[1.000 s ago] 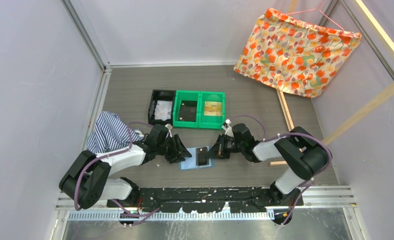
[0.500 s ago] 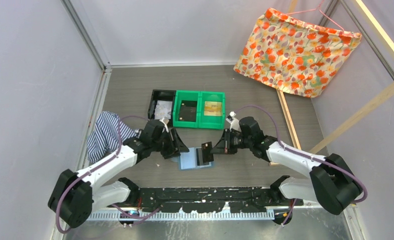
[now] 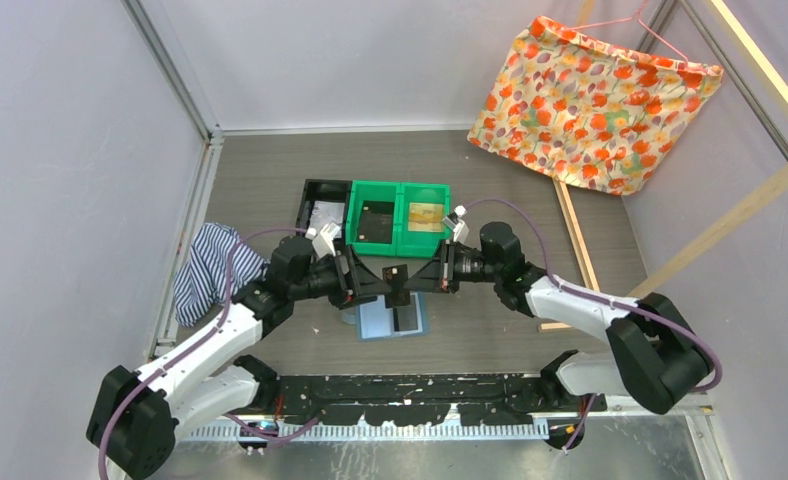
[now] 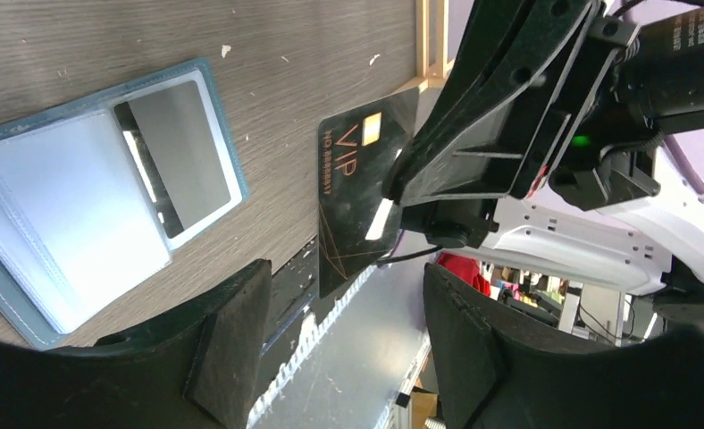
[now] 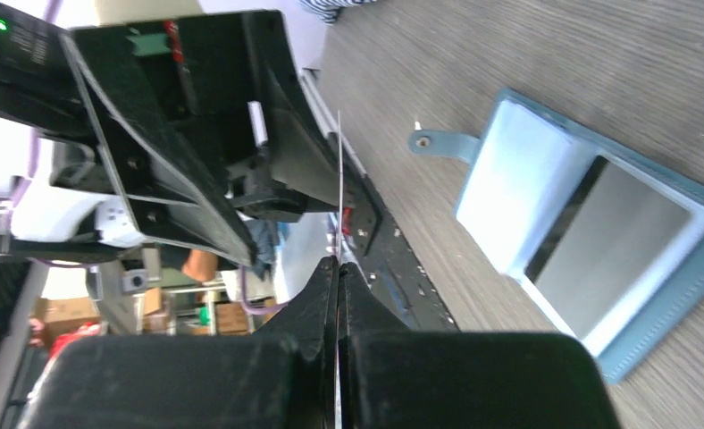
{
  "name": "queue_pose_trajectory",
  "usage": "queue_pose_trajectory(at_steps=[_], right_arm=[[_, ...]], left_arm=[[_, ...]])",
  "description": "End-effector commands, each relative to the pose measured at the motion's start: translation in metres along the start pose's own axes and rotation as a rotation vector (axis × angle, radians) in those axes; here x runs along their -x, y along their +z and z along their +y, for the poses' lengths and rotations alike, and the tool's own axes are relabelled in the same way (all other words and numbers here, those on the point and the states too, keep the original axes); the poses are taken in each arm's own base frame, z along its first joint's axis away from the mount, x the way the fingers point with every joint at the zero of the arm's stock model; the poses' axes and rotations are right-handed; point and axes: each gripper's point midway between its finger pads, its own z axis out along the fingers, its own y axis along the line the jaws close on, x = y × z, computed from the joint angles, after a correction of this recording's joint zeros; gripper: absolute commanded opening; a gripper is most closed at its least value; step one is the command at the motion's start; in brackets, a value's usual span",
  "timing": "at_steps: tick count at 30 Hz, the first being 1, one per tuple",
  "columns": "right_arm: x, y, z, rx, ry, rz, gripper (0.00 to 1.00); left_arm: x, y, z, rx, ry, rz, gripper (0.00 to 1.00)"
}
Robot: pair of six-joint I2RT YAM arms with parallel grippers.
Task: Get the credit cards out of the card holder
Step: Place the credit card in the storage box.
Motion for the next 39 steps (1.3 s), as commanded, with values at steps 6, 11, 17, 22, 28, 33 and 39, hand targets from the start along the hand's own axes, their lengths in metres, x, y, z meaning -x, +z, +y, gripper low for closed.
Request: queue_pose_trajectory(at_steps=[6,11,17,22,28,33,39], right_arm=[[0.014,0.004,0.04,0.248,0.093,-0.035,0.01],[0.009,0.008,0.032,0.219,0.096,-0.013,0.01],[0.004,0.013,0.031,0.215,0.096,0.01,0.01],[-0.001,0.015,0.026,0.199,0.099,0.03,0.01],[-0.006,0.016,0.018,0.176,0.109,0.046,0.01],[-0.009,0.019,0.006,0.119,0.109,0.068,0.4],[-0.004,-0.021,-0.023,-0.233,-0.06,0.0,0.71]], left_arm=[[0.002,0.002,-0.015,-0.131,-0.026,-0.027,0.61],[0.007,0.004,-0.018,-0.149,-0.04,-0.041,0.56],[0.01,0.009,-0.019,-0.154,-0.059,-0.042,0.46],[0.011,0.011,-0.015,-0.147,-0.079,-0.053,0.27],[0.014,0.009,-0.015,-0.138,-0.086,-0.076,0.1],[0.019,0.007,-0.017,-0.119,-0.08,-0.099,0.01],[0.033,-0.004,0.007,0.071,-0.087,-0.198,0.01]])
